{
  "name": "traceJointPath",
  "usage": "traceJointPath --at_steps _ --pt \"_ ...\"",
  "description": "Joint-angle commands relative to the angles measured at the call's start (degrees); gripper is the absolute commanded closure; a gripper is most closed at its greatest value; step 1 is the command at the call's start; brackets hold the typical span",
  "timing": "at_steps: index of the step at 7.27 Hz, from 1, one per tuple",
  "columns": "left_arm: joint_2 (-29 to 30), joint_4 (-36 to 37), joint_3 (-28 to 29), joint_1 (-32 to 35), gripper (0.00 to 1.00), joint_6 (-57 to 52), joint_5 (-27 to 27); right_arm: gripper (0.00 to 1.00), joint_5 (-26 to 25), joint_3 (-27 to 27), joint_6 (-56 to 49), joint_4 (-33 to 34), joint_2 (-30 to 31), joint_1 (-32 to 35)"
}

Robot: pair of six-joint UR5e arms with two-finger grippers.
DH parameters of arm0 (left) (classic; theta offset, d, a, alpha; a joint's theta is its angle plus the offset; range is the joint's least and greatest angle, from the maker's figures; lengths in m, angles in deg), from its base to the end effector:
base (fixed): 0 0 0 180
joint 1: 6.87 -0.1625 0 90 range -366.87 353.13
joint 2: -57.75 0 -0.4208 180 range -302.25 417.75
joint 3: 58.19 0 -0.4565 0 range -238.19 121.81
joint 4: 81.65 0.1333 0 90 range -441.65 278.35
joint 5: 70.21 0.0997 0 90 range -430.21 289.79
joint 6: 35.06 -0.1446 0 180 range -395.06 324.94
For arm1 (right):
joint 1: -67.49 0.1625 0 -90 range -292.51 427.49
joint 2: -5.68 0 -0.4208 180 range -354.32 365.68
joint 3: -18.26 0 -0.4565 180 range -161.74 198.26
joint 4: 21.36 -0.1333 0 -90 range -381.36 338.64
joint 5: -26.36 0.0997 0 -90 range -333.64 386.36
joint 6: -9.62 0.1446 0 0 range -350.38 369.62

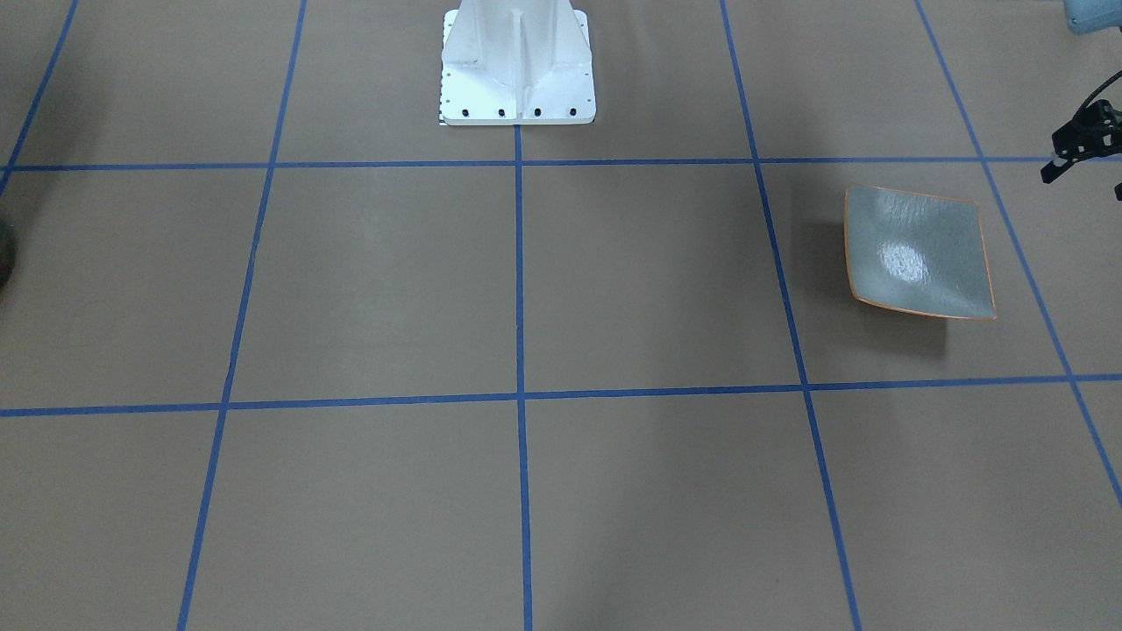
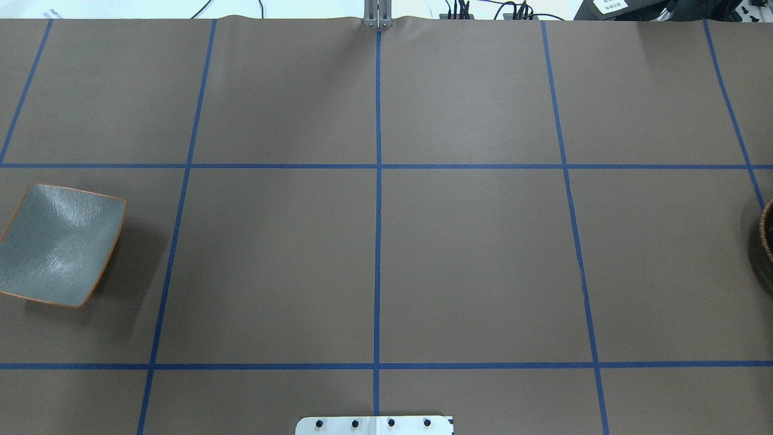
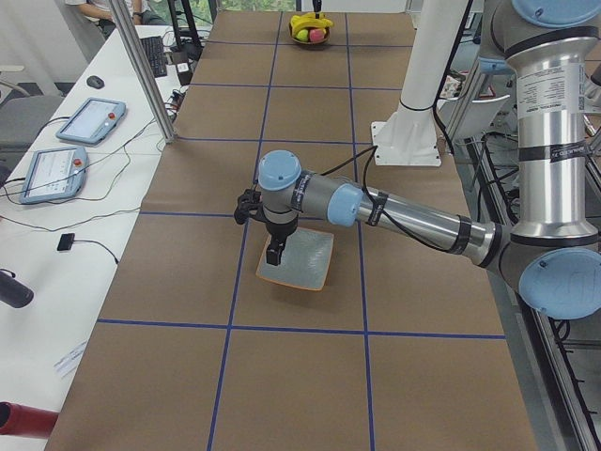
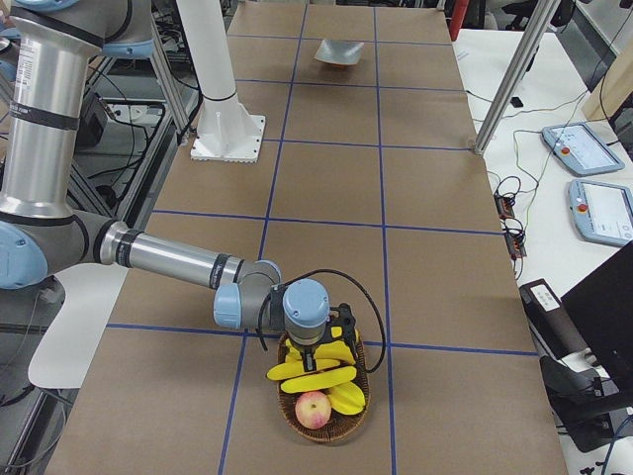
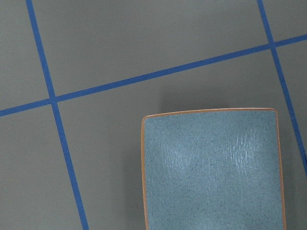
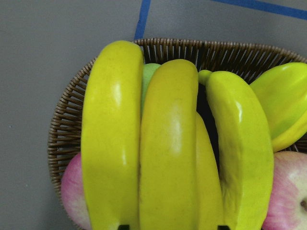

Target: Transfer all bananas from basket to plate

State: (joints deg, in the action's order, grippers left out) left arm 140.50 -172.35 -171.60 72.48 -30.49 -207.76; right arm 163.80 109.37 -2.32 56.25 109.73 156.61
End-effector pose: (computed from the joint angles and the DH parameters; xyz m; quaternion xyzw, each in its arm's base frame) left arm 0.0679 -0.5052 0.5174 0.0802 0.4130 0.1070 0.9008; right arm 0.0200 -0.4419 0.7717 0.0344 -0.4008 -0.1003 0.9100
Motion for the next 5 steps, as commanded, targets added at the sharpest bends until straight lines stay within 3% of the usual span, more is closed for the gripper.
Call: traceJointPath --at_steps 1,5 --pt "-0.05 0.00 -0.06 0.01 0.01 0.00 0.00 1.00 0.38 0.47 -0.62 -0.10 0.19 0.00" --pt "-0.48 0.00 -0.59 0.01 0.01 0.00 -1.93 1.00 0.12 2.58 -4.13 0.69 0.28 8.77"
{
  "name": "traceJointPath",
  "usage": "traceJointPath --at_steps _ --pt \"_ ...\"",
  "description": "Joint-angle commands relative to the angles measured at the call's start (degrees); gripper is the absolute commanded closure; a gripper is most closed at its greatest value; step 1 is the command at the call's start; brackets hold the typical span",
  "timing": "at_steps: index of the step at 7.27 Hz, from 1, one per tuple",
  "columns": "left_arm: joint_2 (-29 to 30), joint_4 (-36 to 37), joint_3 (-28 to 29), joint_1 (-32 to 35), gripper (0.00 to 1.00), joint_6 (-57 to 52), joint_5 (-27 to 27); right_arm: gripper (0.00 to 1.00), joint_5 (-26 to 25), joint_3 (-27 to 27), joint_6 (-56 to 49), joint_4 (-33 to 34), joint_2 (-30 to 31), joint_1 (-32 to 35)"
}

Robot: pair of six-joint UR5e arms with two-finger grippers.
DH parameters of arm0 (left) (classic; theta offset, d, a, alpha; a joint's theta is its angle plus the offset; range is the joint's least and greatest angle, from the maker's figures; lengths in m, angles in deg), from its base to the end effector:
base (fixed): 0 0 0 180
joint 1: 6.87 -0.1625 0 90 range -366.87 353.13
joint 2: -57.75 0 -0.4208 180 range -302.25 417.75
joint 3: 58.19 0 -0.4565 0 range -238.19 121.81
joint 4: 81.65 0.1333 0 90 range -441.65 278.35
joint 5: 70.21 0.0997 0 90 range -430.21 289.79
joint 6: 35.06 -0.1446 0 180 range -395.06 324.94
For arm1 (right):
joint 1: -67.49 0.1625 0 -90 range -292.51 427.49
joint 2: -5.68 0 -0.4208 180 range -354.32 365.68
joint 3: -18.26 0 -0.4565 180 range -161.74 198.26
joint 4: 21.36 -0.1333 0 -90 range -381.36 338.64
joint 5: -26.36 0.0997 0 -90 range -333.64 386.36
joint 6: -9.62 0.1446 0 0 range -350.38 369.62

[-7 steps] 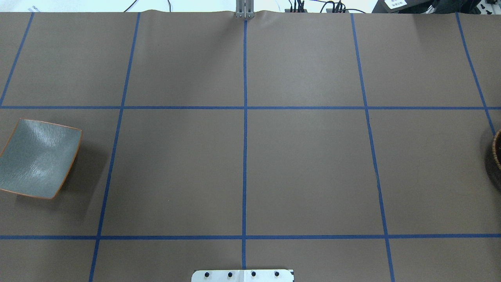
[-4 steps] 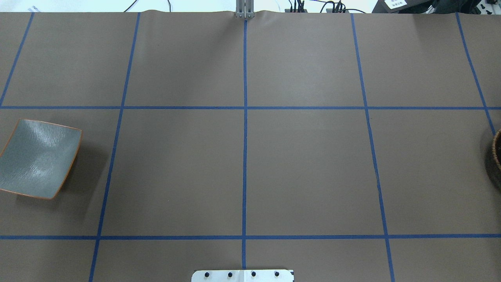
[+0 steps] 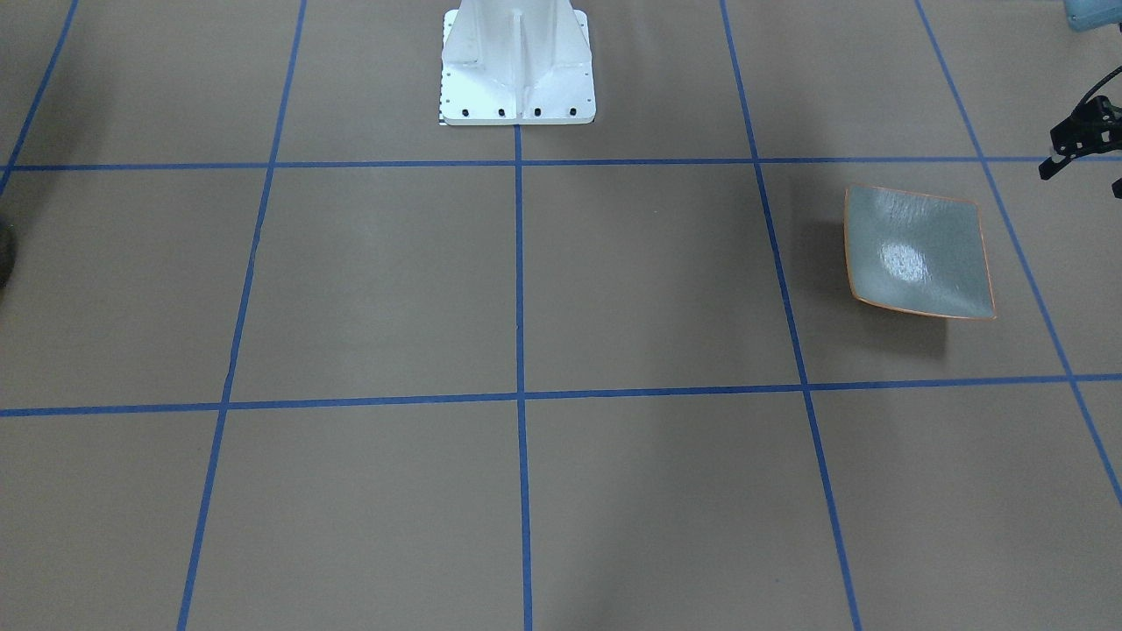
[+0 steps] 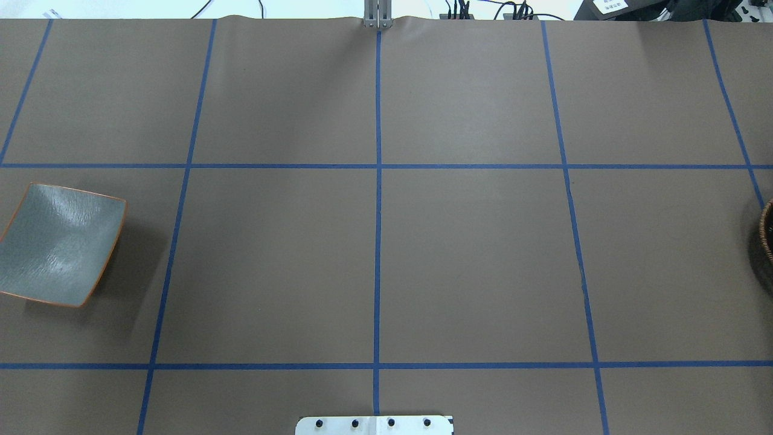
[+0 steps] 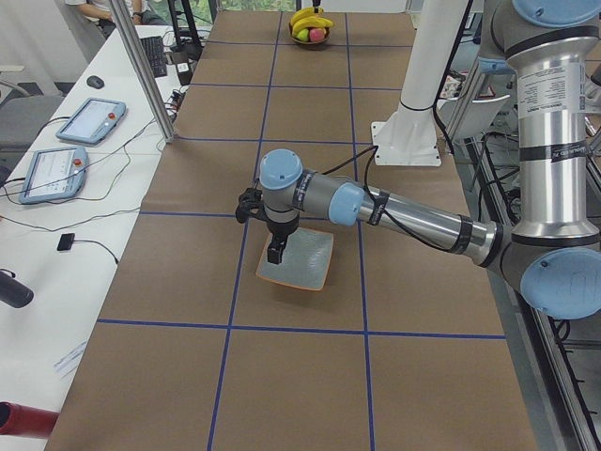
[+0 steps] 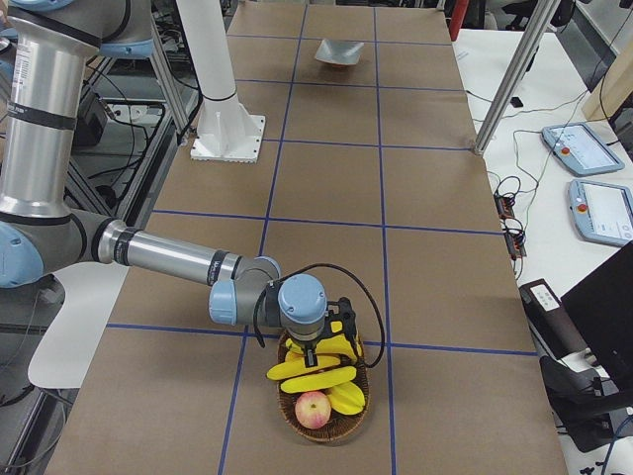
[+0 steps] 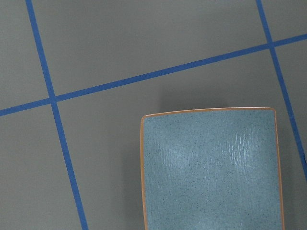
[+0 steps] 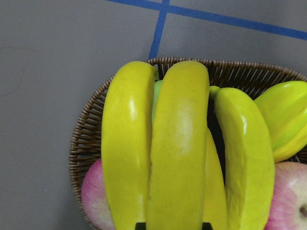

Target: Transfer all bananas from basket to plate

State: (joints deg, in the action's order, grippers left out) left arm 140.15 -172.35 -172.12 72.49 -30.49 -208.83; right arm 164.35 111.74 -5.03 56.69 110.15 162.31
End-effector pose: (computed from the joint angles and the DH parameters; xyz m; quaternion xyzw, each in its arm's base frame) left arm 0.0690 -0.5016 0.5134 0.0799 0.4214 0.1086 0.8968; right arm 0.0631 -0.4405 0.7521 0.0763 -0.3995 -0.0817 0.9099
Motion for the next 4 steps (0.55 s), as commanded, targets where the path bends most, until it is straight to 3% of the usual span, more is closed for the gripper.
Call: traceJointPath --at_steps 1,3,4 --pt "-0.14 0.00 -0.07 0.00 0.01 0.00 -1.91 1.00 -0.26 0.99 -0.30 0.35 -1.44 3.78" --pt "0.82 -0.26 -0.24 -0.18 0.01 3.48 -2.01 1.00 0.44 6.07 7.38 7.60 -7.05 3.79" --pt "2.92 -3.14 0.28 -0.35 0.01 7.78 -3.58 1.00 5.14 7.84 17.80 7.38 -8.39 1.01"
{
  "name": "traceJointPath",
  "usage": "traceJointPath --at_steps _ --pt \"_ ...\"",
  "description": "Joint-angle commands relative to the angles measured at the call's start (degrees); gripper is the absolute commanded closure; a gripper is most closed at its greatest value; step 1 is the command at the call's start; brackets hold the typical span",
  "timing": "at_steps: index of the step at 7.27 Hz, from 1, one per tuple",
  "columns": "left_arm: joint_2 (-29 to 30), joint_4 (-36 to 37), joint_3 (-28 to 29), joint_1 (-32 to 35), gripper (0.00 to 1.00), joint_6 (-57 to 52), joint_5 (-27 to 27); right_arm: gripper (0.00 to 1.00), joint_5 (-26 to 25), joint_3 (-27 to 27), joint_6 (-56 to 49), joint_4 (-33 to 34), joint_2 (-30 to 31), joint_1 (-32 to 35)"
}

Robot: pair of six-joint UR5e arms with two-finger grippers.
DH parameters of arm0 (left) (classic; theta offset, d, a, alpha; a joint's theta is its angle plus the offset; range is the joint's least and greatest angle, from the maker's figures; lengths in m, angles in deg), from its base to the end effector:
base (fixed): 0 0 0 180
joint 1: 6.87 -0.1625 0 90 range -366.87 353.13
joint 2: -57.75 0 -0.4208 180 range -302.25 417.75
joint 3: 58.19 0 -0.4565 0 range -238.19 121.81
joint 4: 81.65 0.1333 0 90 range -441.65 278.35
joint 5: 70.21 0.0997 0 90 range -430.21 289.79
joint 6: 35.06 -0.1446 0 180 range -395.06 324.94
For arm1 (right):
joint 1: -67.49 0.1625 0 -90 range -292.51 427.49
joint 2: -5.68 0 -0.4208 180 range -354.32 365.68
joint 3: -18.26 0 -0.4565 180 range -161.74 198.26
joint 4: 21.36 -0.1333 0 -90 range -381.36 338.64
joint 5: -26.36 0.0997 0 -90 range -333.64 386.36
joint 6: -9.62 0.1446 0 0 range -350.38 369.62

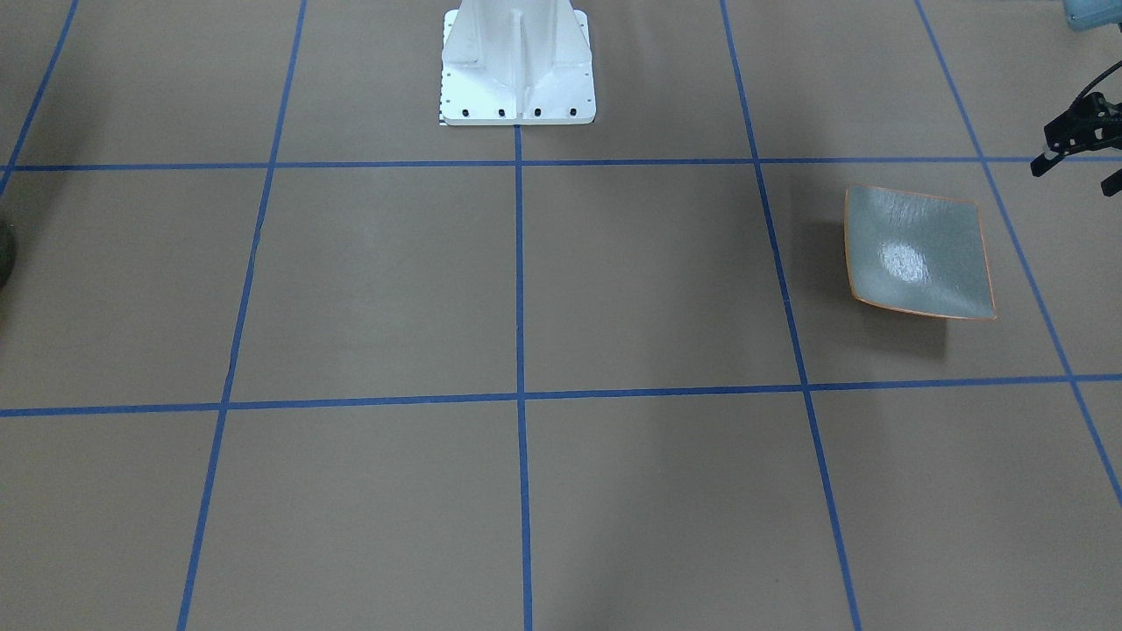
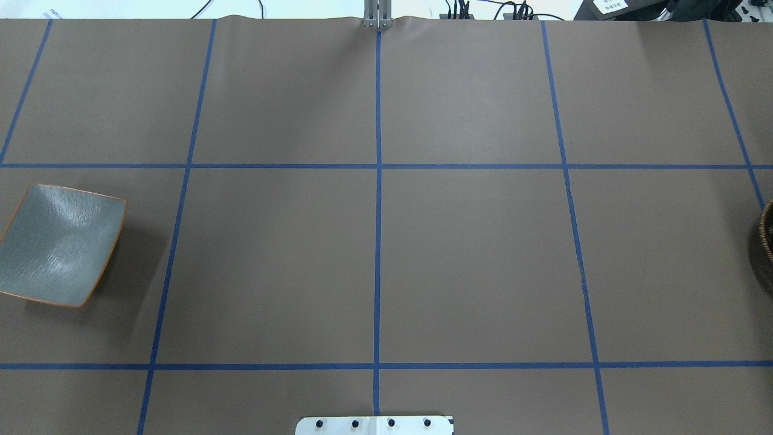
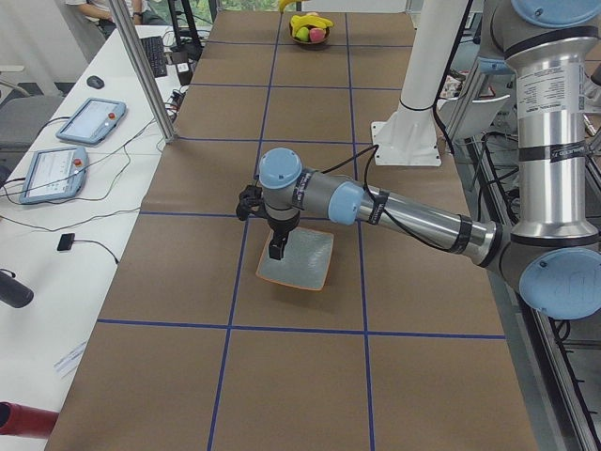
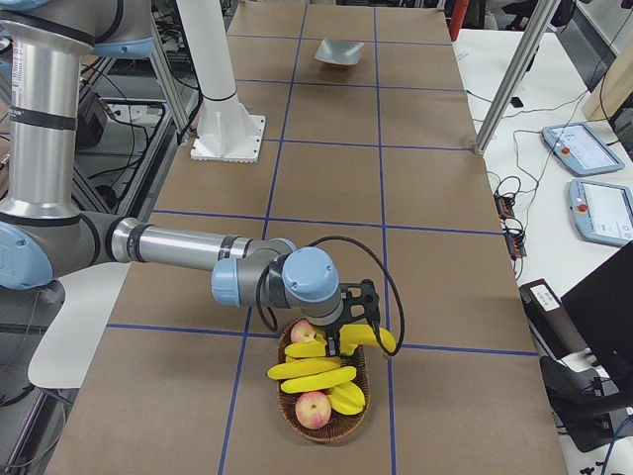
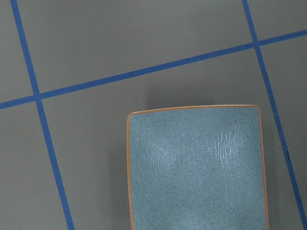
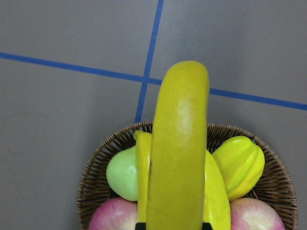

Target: Transfer all bananas from basket to plate

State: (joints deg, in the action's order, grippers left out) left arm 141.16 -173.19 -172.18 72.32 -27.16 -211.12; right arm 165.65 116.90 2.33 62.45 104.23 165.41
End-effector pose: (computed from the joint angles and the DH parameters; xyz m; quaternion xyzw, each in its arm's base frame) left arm 0.0752 -0.5061 0.4979 0.0777 0.4425 0.0933 0.8885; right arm 0.0928 -0.4953 0.6607 0.1045 -0.4061 -0.0179 0.9077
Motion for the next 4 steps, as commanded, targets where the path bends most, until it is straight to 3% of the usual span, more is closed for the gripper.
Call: traceJointPath --at_steps 1,2,4 --pt "4.02 -2.93 0.52 -0.70 0.01 8.93 -2.69 1.00 8.33 3.13 18.90 0.05 -5.09 -5.07" --pt "7.43 -3.02 0.78 -2.88 0.01 14.28 -2.71 1.00 9.59 3.83 26.99 -3.27 -6.68 -8.24" --pt "12.89 -3.20 0.96 -7.72 0.01 23.96 -2.71 1.00 8.65 5.50 53.28 -17.64 -10.36 -19.72"
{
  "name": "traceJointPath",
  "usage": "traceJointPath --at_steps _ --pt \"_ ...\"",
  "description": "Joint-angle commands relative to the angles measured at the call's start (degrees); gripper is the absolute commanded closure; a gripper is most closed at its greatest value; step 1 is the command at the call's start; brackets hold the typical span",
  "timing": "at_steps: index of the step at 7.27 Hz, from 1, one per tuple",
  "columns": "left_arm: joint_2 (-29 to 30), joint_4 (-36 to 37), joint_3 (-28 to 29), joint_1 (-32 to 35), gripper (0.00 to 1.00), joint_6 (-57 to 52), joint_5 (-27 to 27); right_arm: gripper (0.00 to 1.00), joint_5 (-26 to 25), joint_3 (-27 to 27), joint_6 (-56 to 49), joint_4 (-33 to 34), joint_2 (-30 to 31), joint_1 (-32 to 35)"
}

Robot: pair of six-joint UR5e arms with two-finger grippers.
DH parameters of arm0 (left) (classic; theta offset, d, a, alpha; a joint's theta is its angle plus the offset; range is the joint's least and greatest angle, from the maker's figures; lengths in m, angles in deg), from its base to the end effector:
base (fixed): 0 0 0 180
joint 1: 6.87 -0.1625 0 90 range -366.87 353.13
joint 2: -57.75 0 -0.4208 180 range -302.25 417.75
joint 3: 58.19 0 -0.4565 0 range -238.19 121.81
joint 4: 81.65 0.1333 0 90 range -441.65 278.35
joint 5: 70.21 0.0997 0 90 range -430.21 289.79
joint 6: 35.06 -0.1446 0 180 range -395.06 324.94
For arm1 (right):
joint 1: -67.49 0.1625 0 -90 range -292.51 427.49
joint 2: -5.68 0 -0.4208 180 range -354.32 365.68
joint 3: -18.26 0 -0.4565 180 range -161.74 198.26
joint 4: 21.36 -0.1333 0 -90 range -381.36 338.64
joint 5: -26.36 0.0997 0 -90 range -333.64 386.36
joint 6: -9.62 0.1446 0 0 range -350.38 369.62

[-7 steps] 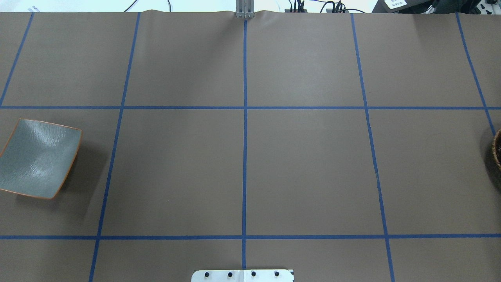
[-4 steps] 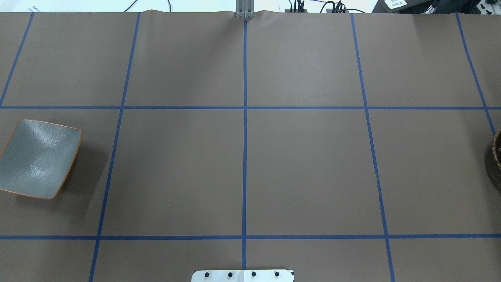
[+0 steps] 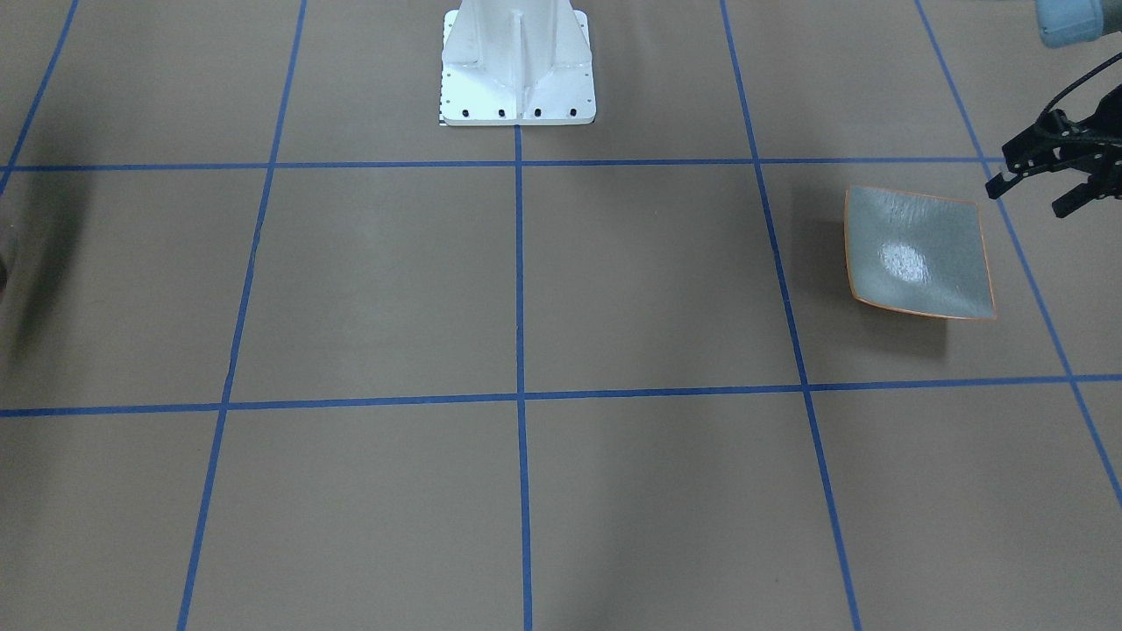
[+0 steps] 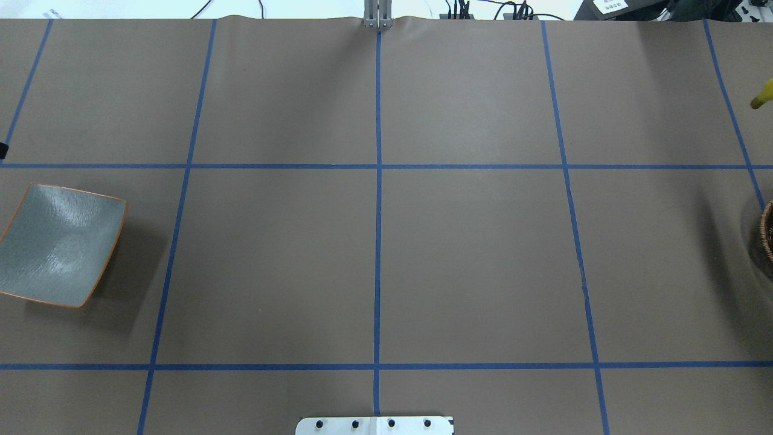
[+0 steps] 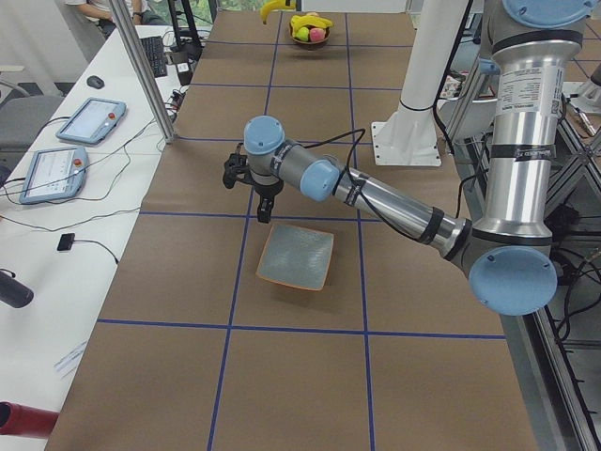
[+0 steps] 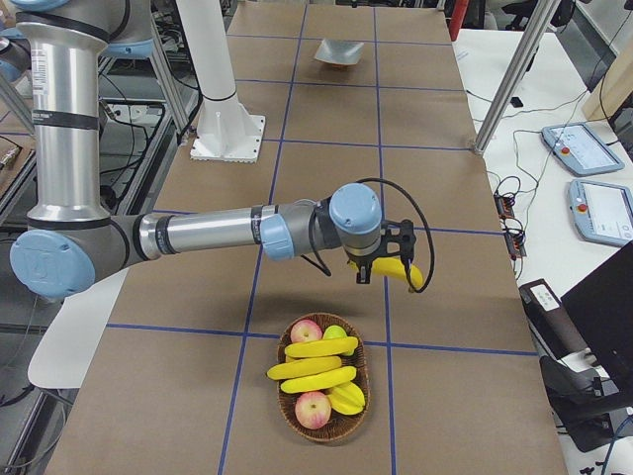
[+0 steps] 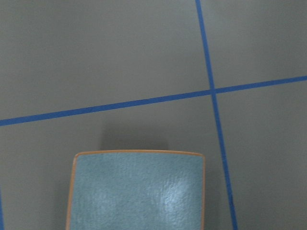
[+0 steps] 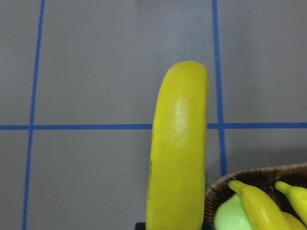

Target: Transfer all bananas from basket to plate

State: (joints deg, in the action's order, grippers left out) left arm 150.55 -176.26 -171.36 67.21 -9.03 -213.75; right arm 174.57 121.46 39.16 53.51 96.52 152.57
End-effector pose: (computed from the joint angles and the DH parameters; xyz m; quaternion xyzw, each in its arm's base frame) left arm 0.1374 -0.5437 0.4062 0.0643 0.4900 0.0424 0.8683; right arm -0.0380 -0.5622 0.5071 0.0583 -0.5128 0.0680 0.8538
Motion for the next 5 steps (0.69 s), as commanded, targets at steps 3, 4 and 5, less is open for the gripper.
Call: traceJointPath --at_steps 3,4,5 --pt "16.49 -0.22 3.55 -10.50 0.01 23.94 -0.17 1.00 -15.69 4.53 52.48 -22.48 -13.02 -25.24" --pt "19.75 -0.22 3.74 -14.53 0.01 29.47 -0.08 1.00 -22.46 6.55 57.95 -22.49 -16.10 -32.45" --pt "23.35 -0.22 4.70 -16.32 0.01 34.05 -0.08 1.00 -29.14 7.79 61.83 -22.49 -18.65 -39.04"
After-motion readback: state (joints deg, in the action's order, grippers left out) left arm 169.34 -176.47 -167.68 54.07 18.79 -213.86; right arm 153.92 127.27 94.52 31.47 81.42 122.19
